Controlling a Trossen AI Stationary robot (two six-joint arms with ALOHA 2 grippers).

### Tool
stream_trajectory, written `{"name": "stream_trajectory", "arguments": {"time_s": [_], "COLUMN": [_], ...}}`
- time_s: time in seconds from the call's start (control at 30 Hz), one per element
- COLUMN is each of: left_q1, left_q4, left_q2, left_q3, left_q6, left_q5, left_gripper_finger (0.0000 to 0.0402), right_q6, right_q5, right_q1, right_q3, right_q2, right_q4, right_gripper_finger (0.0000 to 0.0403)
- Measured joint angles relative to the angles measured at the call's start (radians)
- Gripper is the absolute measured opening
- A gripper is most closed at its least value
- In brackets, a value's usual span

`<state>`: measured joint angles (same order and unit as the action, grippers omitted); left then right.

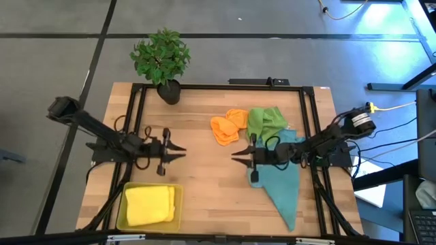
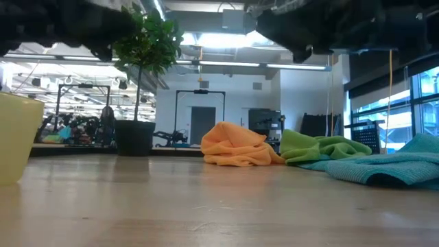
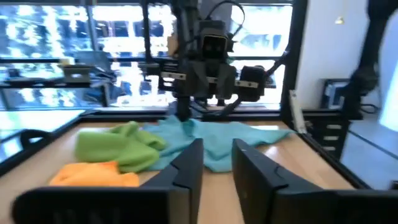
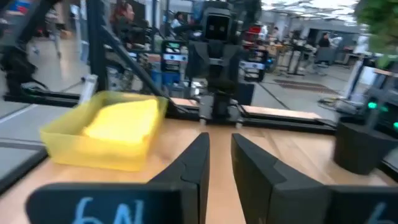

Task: Fold microfiber towels
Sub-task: Fold the orange microfiber cloth

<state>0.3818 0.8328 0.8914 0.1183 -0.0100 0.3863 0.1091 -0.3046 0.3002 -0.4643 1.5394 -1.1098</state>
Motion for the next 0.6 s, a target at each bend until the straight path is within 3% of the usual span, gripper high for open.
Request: {"name": "stream_trajectory", "arguments": {"time_s": [0.17,0.3,0.6], "left_q1": [-0.042,-0.075,-0.116], "left_q4": [-0.001,0.009,0.080], "left_q2": [-0.040,-0.038,-0.049], "left_q3": [-0.086,-0.111,-0.109], "left_q6": [0.043,0.083,0.019], "left_q5": [0.054,0.066,0.034], "left_gripper_finger": [0.0007,0.0006,0.0007], "right_q6": [-0.001,0.002,-0.065], "right_q5": [0.008,0.054,0.293], "right_q1": [-0.058,-0.112,-0.244], "right_q3": [0.020,0.021,0.020], "right_q2": [-0.001,-0.001,-0.003], "right_q4": [-0.001,-0.016,-0.077], "right_gripper_finger": [0.0068,0.0068,0.0068]}}
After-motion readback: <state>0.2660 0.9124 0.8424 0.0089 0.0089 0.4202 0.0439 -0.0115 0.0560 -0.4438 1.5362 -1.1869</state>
